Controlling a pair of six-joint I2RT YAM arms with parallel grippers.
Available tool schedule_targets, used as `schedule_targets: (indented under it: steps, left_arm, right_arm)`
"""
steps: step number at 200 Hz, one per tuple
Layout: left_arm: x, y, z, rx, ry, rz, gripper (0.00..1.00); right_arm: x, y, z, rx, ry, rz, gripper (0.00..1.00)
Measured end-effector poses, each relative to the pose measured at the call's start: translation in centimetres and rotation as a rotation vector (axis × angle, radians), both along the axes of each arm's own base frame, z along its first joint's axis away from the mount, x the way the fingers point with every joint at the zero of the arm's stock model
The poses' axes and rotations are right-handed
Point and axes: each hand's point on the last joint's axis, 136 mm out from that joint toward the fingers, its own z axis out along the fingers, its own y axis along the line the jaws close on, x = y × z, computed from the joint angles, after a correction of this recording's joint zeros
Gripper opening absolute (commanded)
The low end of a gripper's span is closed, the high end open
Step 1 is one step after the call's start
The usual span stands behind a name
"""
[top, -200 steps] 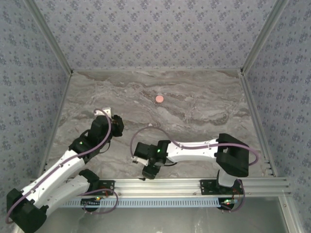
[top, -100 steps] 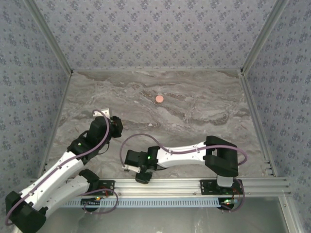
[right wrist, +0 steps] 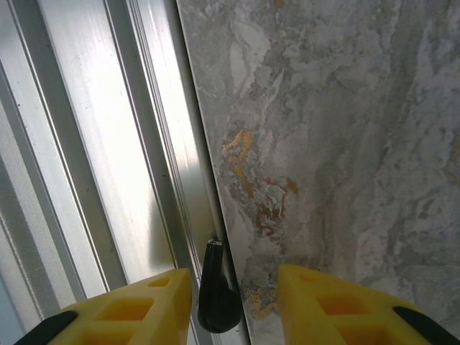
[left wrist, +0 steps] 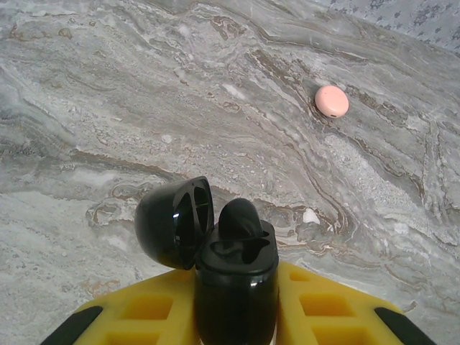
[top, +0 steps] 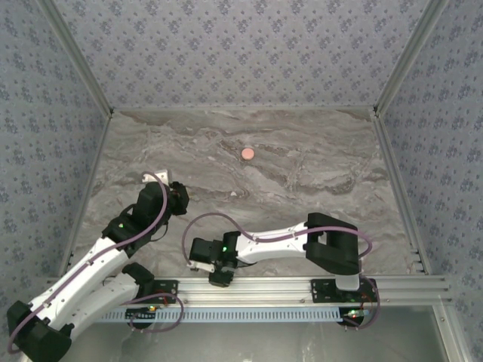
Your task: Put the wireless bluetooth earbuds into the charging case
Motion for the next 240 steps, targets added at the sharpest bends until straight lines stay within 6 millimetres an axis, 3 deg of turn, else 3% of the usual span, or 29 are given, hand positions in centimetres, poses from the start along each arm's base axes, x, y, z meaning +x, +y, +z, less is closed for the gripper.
schedule_targets:
  steps: [46, 116, 152, 175, 240]
  left_arm:
    - [0.0, 0.0, -0.1, 0.002, 0.003, 0.000, 0.26]
    - [-0.2, 0.2, -0.7, 0.003, 0.013, 0.005, 0.26]
    - [-0.3, 0.3, -1.0, 0.008, 0.018, 0.008, 0.26]
    - [-0.2, 0.4, -1.1, 0.009, 0.019, 0.012, 0.26]
    - [0.0, 0.1, -1.3, 0.007, 0.025, 0.006, 0.26]
  right_arm:
    - [0.1, 0.2, -0.6, -0.015, -0.006, 0.007, 0.34]
    - [0.2, 0.2, -0.7, -0.019, -0.021, 0.013, 0.16]
    - [0.5, 0.2, -0.6, -0.014, -0.014, 0.005, 0.12]
    - [2.1, -0.2, -0.5, -0.004, -0.019, -0.047, 0.11]
    - [11.7, -5.1, -0.4, 0.001, -0.034, -0.386, 0.09]
